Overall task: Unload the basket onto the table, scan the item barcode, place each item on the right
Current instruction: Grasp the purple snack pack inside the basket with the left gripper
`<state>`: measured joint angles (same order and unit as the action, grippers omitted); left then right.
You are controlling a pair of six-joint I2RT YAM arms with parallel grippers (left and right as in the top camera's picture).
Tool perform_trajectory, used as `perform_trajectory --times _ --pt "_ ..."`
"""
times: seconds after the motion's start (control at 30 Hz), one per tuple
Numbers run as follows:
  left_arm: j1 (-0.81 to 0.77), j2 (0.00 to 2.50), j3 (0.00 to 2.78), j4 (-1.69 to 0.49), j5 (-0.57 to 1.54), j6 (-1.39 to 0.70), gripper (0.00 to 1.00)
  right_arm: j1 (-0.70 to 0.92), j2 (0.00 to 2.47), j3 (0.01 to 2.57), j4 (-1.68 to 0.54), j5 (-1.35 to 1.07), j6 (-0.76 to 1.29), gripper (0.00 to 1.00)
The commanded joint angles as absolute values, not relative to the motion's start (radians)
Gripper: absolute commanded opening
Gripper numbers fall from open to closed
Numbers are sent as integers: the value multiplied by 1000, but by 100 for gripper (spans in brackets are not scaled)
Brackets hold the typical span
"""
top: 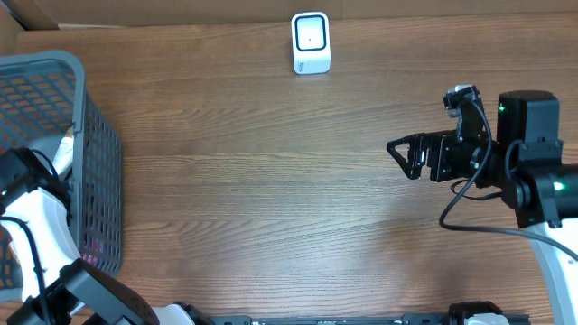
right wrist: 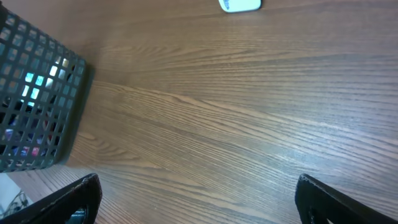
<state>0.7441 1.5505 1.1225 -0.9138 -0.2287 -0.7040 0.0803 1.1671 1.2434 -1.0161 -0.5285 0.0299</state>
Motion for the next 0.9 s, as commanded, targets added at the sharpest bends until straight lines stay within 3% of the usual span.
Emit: perform_trajectory --times 0.0,0.07,0.17,0.27,0.37,0.4,0.53,0.63,0.73,0.87 --pt "748 1549 1087 -879 -249 -703 93 84 1188 1267 -1021 -541 26 100" --pt "748 1549 1087 -877 -243 -703 78 84 1196 1267 -1023 -541 26 100" --pt "748 1549 1087 -873 -243 -703 45 84 1202 1267 -1023 -541 26 100" --pt "748 1549 1087 -871 -243 -703 30 84 1202 1267 -1023 -541 26 100" --pt "748 1549 1087 -874 -244 -702 29 84 1202 1267 -1022 -541 26 100" --pt "748 1549 1087 -874 -244 -702 32 84 1202 1267 -1021 -541 26 100" --pt "748 1550 1081 -873 -249 -702 66 84 1202 1267 -1017 -541 26 100" --pt "748 1563 1061 -855 -274 -703 80 84 1202 1267 -1016 -540 26 100" --pt "748 1592 1040 -840 -281 -703 81 84 1202 1267 -1015 -540 26 100" --pt "748 1643 1037 -836 -280 -703 68 84 1202 1267 -1005 -540 26 100"
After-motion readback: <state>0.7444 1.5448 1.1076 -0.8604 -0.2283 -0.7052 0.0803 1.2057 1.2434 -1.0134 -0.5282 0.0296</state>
